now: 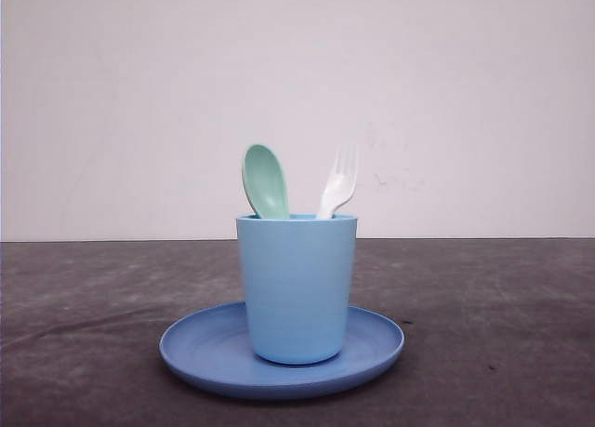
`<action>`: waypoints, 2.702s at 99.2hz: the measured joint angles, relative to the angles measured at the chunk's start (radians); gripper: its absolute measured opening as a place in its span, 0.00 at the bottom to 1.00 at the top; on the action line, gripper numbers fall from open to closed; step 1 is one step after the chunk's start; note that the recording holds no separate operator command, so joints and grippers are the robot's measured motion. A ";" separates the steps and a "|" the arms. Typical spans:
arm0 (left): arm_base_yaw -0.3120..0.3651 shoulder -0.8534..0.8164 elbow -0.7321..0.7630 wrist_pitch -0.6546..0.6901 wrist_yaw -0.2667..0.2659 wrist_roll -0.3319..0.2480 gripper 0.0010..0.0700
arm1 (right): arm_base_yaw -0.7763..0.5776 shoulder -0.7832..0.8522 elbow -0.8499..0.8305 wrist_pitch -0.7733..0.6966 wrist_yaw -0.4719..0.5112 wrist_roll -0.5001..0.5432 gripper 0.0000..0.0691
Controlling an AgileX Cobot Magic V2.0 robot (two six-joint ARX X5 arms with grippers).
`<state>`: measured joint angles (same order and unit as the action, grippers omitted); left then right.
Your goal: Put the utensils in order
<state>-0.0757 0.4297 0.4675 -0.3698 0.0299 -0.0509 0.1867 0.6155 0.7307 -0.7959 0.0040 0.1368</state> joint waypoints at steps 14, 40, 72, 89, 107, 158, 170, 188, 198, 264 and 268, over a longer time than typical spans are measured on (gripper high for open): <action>0.052 -0.181 -0.133 0.003 -0.004 0.011 0.01 | 0.000 0.000 0.000 0.000 0.000 0.000 0.01; 0.067 -0.420 -0.339 0.057 -0.004 0.014 0.01 | 0.000 0.000 0.000 0.000 0.000 0.000 0.01; 0.034 -0.425 -0.436 0.189 0.021 0.005 0.01 | 0.000 0.000 0.000 0.011 0.000 0.000 0.01; 0.027 -0.424 -0.436 0.189 0.022 -0.003 0.01 | 0.000 0.000 0.000 0.011 0.000 0.000 0.01; 0.027 -0.424 -0.436 0.189 0.022 -0.005 0.01 | 0.000 0.000 0.000 0.011 0.000 0.000 0.01; 0.027 -0.424 -0.436 0.189 0.022 -0.005 0.01 | -0.038 -0.150 -0.083 0.118 0.023 -0.003 0.01; 0.027 -0.424 -0.436 0.189 0.022 -0.005 0.01 | -0.072 -0.299 -0.248 0.224 0.022 -0.010 0.01; 0.027 -0.424 -0.436 0.189 0.021 -0.005 0.01 | -0.095 -0.501 -0.506 0.370 0.014 -0.031 0.01; 0.027 -0.424 -0.436 0.189 0.021 -0.005 0.01 | -0.101 -0.583 -0.602 0.441 0.014 -0.036 0.01; 0.027 -0.424 -0.436 0.189 0.021 -0.005 0.01 | -0.108 -0.611 -0.714 0.628 -0.037 -0.037 0.01; 0.027 -0.424 -0.436 0.189 0.021 -0.005 0.01 | -0.108 -0.611 -0.714 0.628 -0.037 -0.037 0.01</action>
<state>-0.0483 0.0055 0.0319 -0.1806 0.0513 -0.0563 0.0788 0.0044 0.0166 -0.1684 -0.0334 0.0998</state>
